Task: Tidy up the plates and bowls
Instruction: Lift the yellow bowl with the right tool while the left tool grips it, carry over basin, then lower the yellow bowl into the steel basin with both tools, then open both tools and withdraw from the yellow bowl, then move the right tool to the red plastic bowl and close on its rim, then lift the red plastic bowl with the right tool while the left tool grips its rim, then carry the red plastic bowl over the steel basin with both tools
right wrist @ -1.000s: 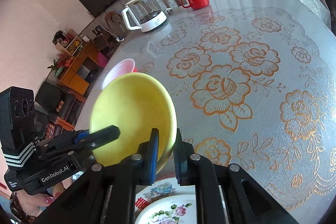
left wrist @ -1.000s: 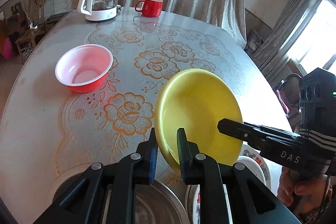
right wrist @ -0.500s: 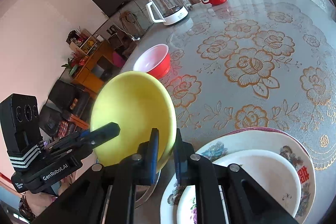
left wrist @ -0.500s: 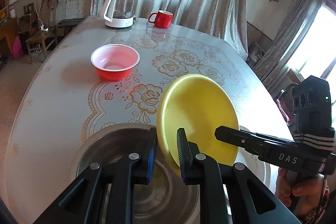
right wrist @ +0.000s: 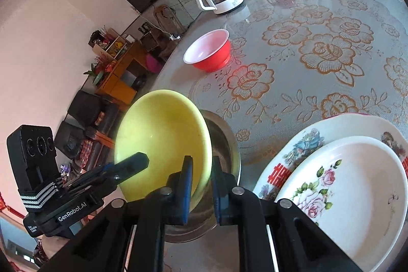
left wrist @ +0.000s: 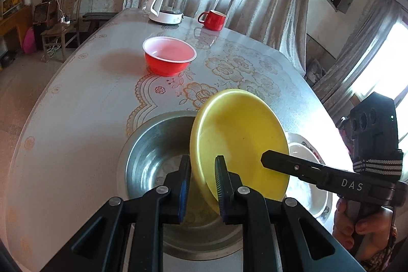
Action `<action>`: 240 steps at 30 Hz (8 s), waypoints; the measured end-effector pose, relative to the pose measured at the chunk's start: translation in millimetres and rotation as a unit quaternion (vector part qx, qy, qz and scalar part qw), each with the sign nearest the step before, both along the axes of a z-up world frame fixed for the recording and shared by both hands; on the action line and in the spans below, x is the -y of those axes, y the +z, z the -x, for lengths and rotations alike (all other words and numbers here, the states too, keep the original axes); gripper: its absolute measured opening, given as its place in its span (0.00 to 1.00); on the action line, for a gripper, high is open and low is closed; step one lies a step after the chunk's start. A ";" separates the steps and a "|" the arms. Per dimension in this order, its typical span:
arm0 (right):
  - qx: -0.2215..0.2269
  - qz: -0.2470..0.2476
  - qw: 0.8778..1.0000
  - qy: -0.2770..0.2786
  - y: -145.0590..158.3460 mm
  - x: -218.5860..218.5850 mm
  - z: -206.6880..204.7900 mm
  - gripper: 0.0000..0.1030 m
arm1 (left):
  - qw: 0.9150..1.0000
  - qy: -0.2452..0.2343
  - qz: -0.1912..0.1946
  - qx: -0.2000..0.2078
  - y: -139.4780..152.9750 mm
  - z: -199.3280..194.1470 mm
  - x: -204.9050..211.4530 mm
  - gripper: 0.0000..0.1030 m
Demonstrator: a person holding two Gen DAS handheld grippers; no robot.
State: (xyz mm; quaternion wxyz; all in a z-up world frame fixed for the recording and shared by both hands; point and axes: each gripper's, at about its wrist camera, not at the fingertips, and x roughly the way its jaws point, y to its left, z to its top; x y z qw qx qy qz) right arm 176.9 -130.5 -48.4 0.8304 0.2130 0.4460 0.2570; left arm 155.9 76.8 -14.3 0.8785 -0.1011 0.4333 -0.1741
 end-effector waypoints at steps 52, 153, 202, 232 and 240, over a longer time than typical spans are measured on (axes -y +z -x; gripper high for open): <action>-0.002 0.167 0.986 0.023 -21.0 -62.0 0.4 0.19 | 0.997 -0.011 -0.072 0.001 -31.4 3.1 0.3 0.54; -0.025 0.096 0.994 -0.053 -15.9 -50.4 -244.6 0.38 | 0.988 0.155 -0.006 0.000 -27.0 -81.8 -88.7 0.99; -0.031 0.099 0.995 -0.002 -23.6 -50.6 -206.1 0.08 | 0.998 0.045 -0.004 -0.049 -33.5 -195.0 -32.9 0.15; 0.016 0.028 0.999 -0.005 27.9 -26.1 -55.8 0.10 | 0.997 0.029 0.047 0.046 27.3 -45.5 -40.5 0.15; -0.002 0.028 1.000 0.001 19.4 -24.1 -24.4 0.11 | 0.998 0.023 0.052 0.035 17.2 -19.2 -39.9 0.15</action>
